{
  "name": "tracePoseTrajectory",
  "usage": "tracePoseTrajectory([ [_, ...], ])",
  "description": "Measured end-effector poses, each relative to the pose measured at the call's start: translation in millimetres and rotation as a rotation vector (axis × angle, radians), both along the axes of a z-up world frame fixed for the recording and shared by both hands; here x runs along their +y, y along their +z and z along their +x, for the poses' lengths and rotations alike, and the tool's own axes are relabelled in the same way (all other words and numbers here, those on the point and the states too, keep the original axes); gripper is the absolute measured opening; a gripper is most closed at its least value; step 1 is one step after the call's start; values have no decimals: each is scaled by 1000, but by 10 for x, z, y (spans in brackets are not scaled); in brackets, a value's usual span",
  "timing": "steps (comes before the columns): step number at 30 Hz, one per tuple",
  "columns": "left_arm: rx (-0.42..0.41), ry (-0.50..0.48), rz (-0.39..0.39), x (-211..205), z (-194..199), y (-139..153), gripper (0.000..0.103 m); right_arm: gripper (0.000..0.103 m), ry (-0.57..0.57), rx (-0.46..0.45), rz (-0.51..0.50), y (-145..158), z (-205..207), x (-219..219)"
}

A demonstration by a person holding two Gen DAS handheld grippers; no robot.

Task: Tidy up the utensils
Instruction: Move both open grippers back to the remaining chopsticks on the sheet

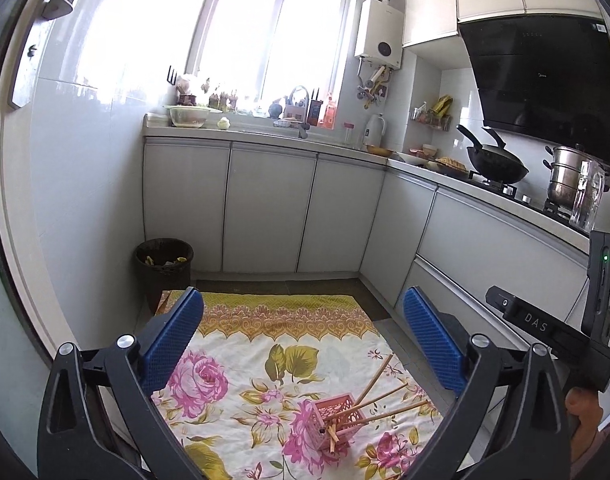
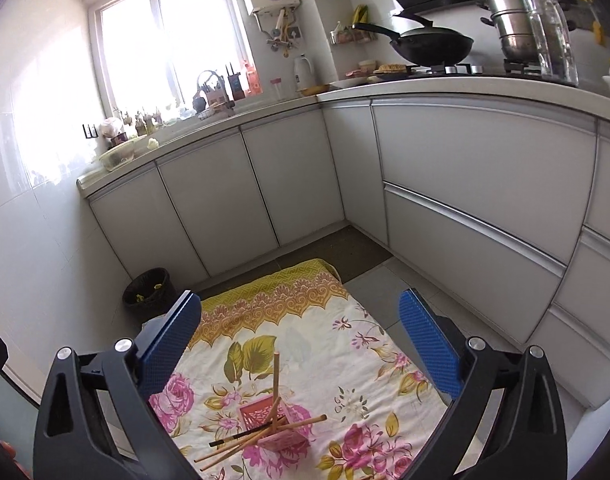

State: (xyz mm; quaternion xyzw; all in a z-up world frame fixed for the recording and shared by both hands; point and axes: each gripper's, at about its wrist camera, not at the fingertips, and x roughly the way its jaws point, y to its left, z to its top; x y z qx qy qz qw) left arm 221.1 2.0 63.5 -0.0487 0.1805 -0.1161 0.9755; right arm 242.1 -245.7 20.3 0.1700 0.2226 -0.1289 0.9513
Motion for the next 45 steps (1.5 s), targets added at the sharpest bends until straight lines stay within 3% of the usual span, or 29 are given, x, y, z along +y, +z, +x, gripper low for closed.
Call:
tracePoseTrajectory([
  [11, 60, -93, 90, -248, -426, -242, 96, 96, -68, 97, 13, -506, -896, -387],
  [17, 157, -241, 159, -476, -580, -534, 96, 96, -77, 149, 9, -874, -1386, -423],
  [19, 228, -324, 224, -649, -579, -720, 96, 96, -76, 172, 46, -1030, -1540, -443],
  [22, 337, -442, 386, -971, -566, -1112, 96, 96, -72, 230, 123, -1314, -1712, -459],
  [25, 422, -509, 551, -1265, -532, -1545, 96, 96, -83, 292, 213, -1611, -1873, -516],
  [31, 545, -603, 746, -1761, -388, -2280, 95, 96, -81, 388, 291, -1975, -2003, -626],
  [34, 620, -641, 805, -1961, -257, -2591, 80, 96, -74, 411, 316, -2072, -2023, -640],
  [36, 686, -665, 840, -2062, -142, -2810, 59, 96, -69, 426, 325, -2117, -2015, -641],
  [39, 730, -690, 912, -2207, -44, -3058, 55, 96, -64, 445, 339, -2186, -2008, -652],
  [45, 717, -756, 1057, -2401, 82, -3354, 46, 96, -69, 491, 375, -2353, -1951, -723],
])
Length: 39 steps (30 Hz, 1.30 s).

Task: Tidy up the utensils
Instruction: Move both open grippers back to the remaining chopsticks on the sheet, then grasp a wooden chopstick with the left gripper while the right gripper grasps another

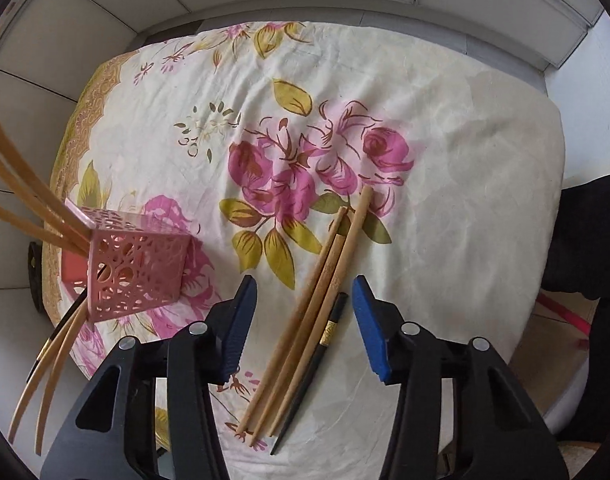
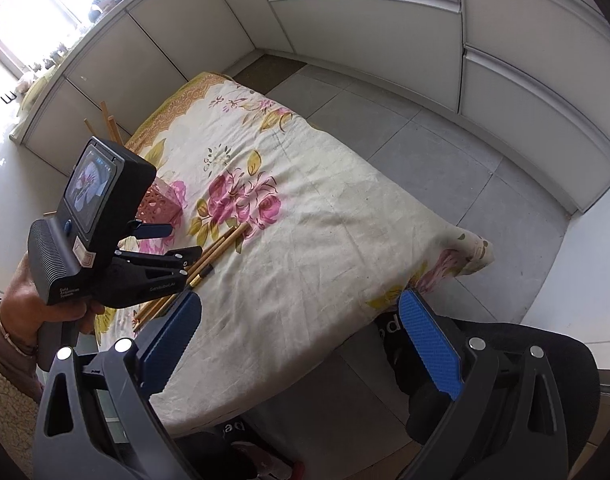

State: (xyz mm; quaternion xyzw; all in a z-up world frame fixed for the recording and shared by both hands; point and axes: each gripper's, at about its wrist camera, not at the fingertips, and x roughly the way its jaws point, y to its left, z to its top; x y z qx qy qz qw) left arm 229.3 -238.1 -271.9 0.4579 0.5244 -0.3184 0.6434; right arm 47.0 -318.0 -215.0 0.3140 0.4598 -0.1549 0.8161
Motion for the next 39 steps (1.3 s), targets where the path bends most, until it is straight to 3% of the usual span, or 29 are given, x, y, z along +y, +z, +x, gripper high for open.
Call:
tracePoseTrajectory([
  [10, 65, -58, 64, -25, 183, -329, 44, 96, -22, 26, 30, -103, 94, -95],
  [13, 128, -53, 52, -43, 204, -396, 44, 96, -19, 36, 33, -133, 111, -91],
  [14, 156, -42, 31, -41, 210, -402, 40, 96, -19, 39, 34, -137, 113, -93],
  [15, 233, -15, 16, -44, 226, -420, 36, 96, -22, 41, 38, -142, 114, -99],
  [21, 337, 22, -62, -30, 148, -386, 34, 96, -46, 41, 40, -137, 110, -153],
  [25, 273, 102, -132, 8, 275, -230, 33, 96, -44, 43, 41, -144, 117, -161],
  [30, 241, 77, -132, -21, 338, -140, 33, 96, -43, 51, 57, -182, 135, -163],
  [37, 222, 13, -91, -285, 220, -338, 32, 96, -44, 63, 67, -221, 149, -175],
  [39, 233, 31, -83, -379, 198, -389, 21, 96, -46, 64, 66, -222, 151, -185],
])
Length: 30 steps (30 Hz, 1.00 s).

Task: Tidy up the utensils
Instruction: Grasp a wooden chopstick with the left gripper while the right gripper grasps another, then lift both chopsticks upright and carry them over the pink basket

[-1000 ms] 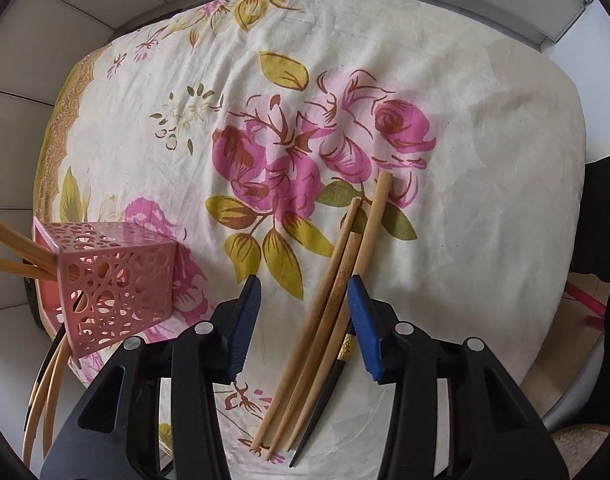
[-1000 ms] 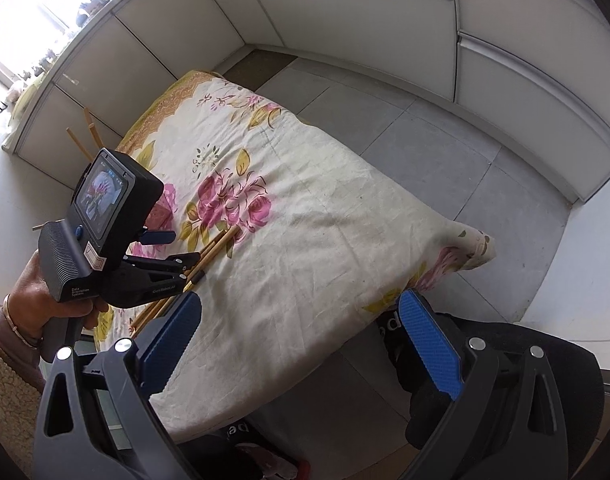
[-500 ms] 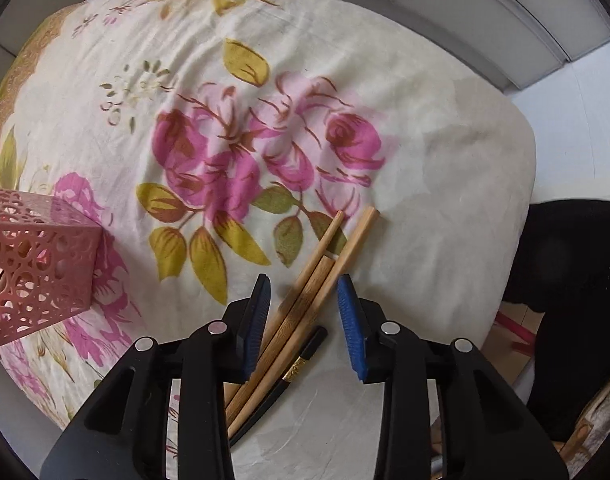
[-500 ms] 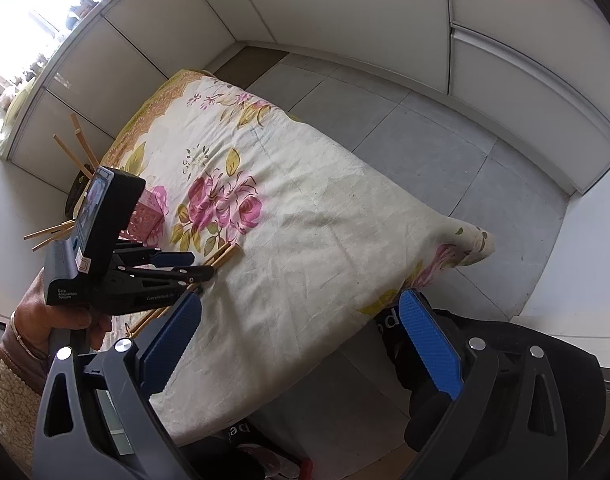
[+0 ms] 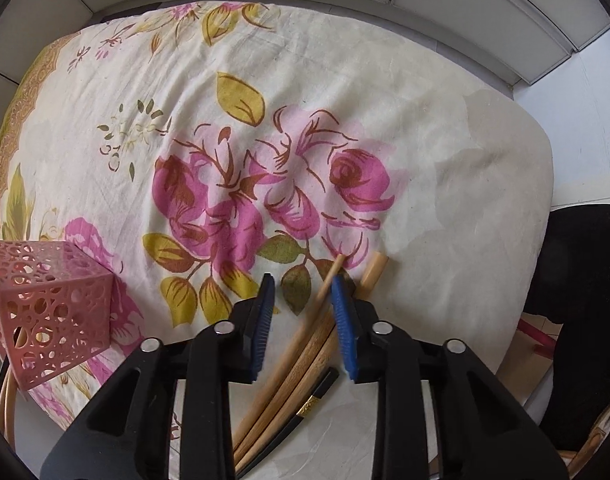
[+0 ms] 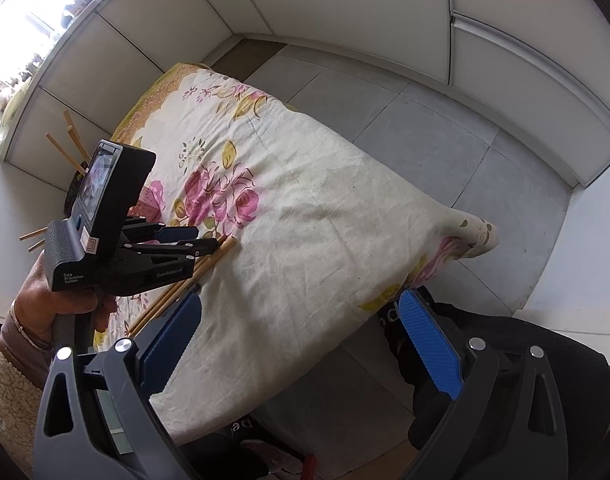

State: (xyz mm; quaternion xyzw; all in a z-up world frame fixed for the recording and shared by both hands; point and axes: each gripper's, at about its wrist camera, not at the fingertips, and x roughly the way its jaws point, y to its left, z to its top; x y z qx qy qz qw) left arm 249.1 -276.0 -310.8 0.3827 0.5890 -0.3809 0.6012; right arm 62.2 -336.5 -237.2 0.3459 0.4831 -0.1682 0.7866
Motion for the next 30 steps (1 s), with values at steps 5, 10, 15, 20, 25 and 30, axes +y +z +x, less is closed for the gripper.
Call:
tracePoseTrajectory([
  [5, -6, 39, 13, -100, 30, -11, 9, 96, -2, 12, 53, -59, 52, -45],
  [10, -118, 110, -140, 291, 96, 474, 7, 96, 1, 48, 128, -164, 275, -19],
  [15, -276, 112, -252, 739, -69, 1086, 5, 89, -56, 126, 307, -400, 691, -9],
  [20, -390, 190, -394, 1284, -282, 1552, 5, 60, -67, 274, 405, -654, 1145, 137],
  [25, -505, 239, -494, 1657, -484, 1851, 4, 37, -106, 400, 391, -807, 1466, 298],
  [30, -552, 207, -549, 1789, -646, 2005, 4, 30, -164, 450, 317, -855, 1697, 404],
])
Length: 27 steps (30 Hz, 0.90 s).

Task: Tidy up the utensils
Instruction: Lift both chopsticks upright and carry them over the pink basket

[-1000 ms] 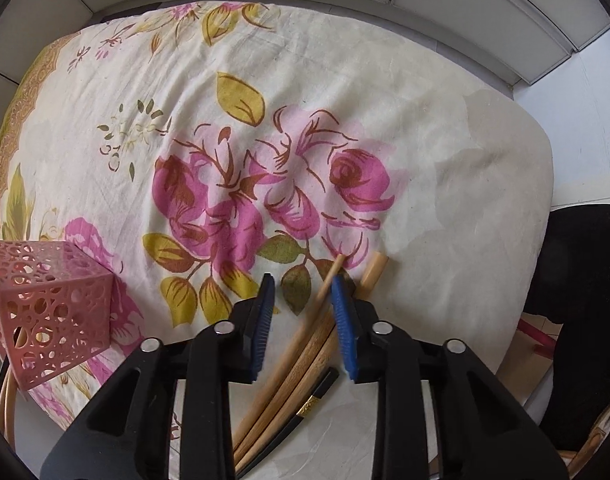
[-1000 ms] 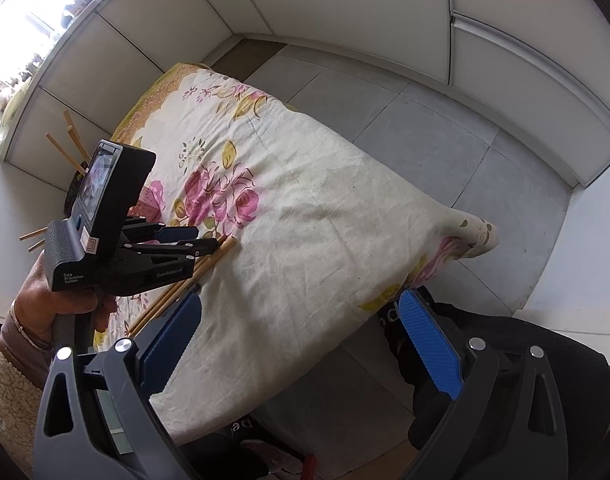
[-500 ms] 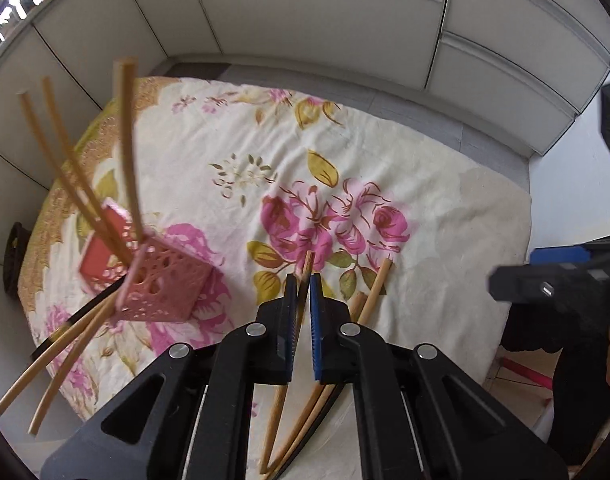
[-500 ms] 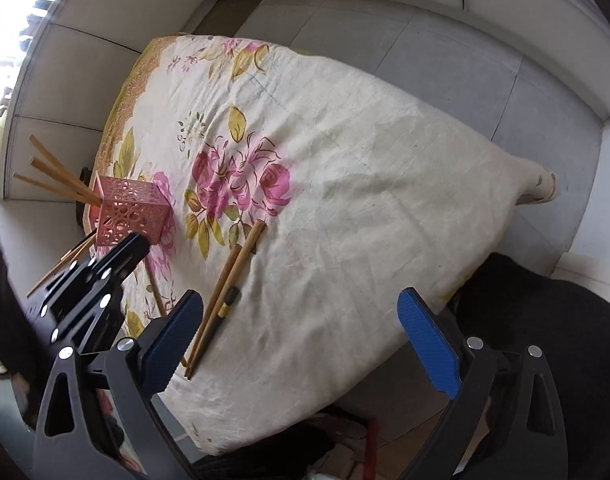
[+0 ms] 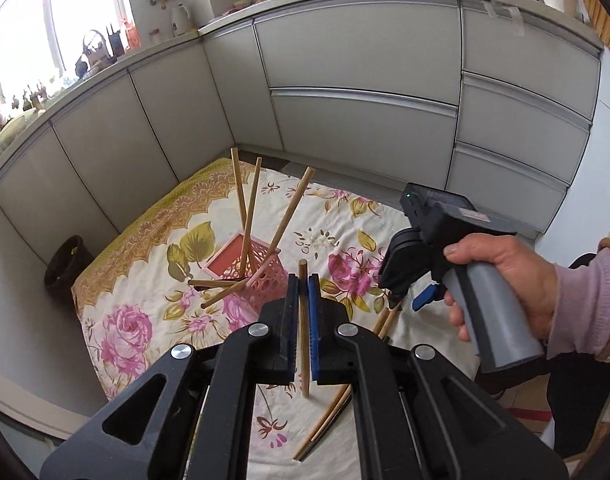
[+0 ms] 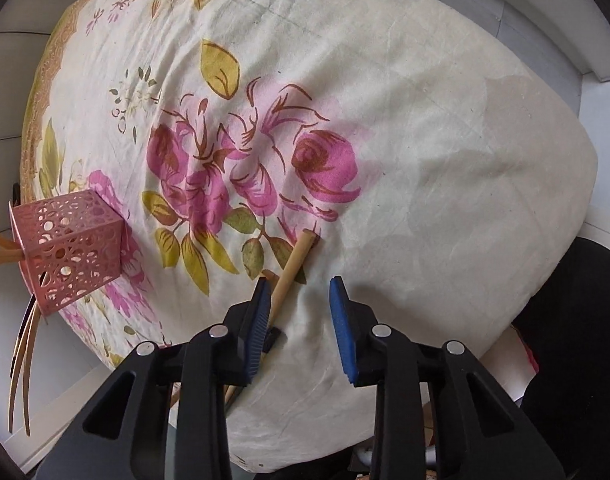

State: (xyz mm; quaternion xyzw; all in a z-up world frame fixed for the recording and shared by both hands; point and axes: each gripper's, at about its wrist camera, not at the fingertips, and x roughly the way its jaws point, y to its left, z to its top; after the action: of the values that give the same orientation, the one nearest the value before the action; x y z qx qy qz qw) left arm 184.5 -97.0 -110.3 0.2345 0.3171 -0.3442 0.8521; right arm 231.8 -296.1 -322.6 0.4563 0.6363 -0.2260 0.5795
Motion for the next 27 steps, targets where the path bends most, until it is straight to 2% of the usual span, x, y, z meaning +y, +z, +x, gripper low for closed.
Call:
tracePoseTrajectory([
  [5, -40, -2, -7, 57, -54, 73, 4, 29, -22, 44, -107, -24, 190, 96],
  [7, -53, 3, -14, 66, -71, 110, 4, 15, 9, 47, -170, 1, 228, 165],
  [12, -82, 41, -53, 121, -93, 223, 4, 10, 25, -127, -221, 76, 82, 254],
  [15, -107, 68, -95, 143, -124, 326, 4, 10, 32, -233, -266, 263, -33, 276],
  [21, -99, 122, -199, 211, -225, 494, 4, 9, 42, -413, -319, 762, -223, 200],
  [27, -68, 153, -277, 260, -329, 680, 4, 8, 127, -588, -480, 1483, -483, 269],
])
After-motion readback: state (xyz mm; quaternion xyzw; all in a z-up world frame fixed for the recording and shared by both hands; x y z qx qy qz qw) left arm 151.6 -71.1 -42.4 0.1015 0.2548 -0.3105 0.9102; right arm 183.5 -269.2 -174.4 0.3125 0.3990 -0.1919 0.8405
